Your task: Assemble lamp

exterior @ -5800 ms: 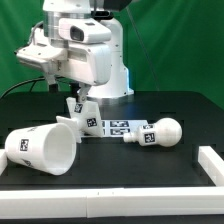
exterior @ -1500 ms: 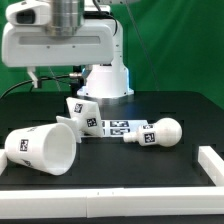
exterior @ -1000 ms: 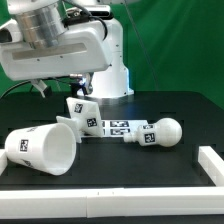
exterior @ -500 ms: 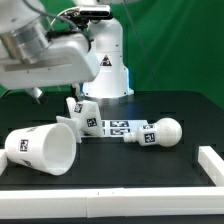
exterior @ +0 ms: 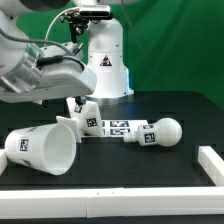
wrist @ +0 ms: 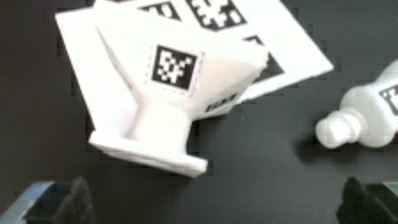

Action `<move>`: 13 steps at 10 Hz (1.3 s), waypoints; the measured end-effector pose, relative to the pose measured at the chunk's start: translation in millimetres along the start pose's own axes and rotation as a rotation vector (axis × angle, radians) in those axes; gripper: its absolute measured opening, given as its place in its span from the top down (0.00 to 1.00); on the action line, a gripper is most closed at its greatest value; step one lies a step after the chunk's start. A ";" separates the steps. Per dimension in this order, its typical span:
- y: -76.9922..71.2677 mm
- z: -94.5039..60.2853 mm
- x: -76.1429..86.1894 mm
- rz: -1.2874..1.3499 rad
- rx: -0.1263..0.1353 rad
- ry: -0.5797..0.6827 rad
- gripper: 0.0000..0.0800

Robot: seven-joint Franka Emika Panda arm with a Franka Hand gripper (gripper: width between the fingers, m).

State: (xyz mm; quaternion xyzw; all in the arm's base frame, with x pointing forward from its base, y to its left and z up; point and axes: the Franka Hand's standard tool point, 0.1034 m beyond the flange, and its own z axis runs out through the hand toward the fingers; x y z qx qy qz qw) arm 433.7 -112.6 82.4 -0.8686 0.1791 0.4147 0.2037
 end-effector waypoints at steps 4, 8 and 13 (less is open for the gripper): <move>15.2 11.5 9.8 0.073 0.003 -0.170 0.13; 12.5 13.4 10.3 0.071 -0.015 -0.170 0.13; 11.5 17.1 12.7 0.125 -0.061 -0.166 0.13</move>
Offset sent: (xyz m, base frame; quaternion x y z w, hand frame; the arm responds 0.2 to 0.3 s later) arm 0.0000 0.0000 0.0000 0.0000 0.0000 0.0000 1.0000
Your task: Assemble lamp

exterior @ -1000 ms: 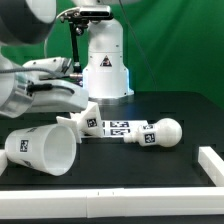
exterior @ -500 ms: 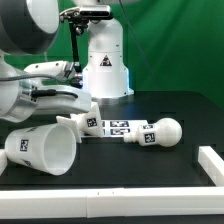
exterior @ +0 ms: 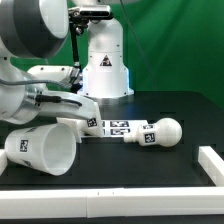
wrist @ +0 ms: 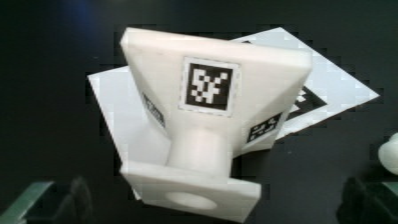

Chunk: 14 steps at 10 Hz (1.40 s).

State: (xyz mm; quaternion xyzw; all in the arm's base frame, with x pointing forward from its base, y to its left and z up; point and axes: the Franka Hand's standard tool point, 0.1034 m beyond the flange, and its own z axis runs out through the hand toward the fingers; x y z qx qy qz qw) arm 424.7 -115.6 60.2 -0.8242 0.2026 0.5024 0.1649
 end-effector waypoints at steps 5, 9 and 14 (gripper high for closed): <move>2.3 -3.6 -3.3 0.025 -0.070 0.015 0.13; -0.9 -3.6 3.2 -0.029 -0.115 0.060 0.13; 0.9 -3.2 7.9 -0.084 -0.120 0.071 0.13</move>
Offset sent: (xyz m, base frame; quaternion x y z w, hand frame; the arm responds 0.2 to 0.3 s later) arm 0.0000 0.0000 0.0000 0.0000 0.0000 0.0000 1.0000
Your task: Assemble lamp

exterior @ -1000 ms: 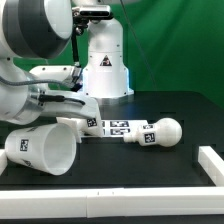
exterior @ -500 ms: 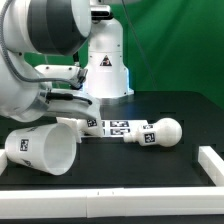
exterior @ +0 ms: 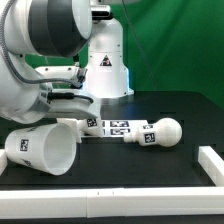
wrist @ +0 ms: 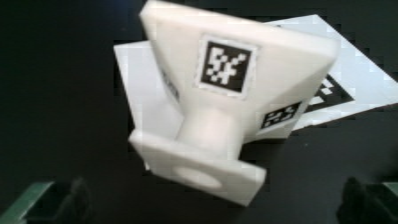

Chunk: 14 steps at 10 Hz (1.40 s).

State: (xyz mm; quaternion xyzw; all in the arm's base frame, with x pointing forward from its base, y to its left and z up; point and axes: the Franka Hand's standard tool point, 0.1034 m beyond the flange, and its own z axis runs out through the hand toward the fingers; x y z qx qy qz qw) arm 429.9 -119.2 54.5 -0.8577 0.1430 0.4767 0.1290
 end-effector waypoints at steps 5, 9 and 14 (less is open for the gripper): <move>5.2 22.0 -0.3 0.000 0.003 -0.017 0.13; 3.4 36.8 0.6 -0.014 -0.006 -0.009 0.13; 1.3 36.2 5.0 -0.030 -0.013 0.010 0.27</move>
Offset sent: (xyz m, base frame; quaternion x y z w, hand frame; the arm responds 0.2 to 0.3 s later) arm -0.0220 0.0002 -0.0064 -0.0056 -0.0015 0.0204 0.9998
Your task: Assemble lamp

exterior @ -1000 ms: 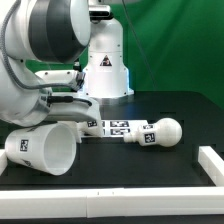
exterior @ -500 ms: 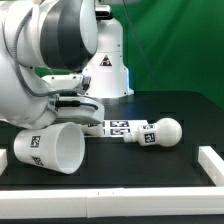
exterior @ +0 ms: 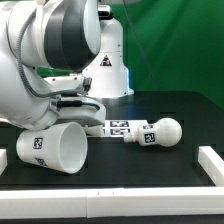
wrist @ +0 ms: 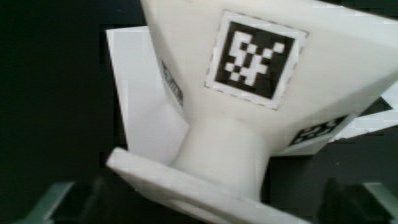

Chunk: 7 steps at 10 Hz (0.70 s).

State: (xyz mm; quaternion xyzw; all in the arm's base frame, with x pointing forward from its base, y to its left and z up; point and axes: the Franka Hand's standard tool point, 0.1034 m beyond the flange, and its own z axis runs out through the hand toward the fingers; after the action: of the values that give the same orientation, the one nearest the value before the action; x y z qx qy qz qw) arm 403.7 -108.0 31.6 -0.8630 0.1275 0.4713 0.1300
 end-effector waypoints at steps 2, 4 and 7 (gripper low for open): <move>-0.2 0.0 0.0 -0.001 0.000 0.000 0.44; -0.4 0.1 0.0 -0.001 -0.001 0.000 0.84; -0.9 0.2 0.1 -0.002 -0.001 0.000 0.97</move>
Offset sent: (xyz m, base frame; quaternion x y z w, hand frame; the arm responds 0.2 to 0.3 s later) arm 0.0000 0.0000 0.0000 0.0000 0.0000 0.0000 1.0000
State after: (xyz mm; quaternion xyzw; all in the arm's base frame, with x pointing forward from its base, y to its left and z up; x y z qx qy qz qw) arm 403.9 -107.2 31.5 -0.8631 0.1263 0.4714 0.1299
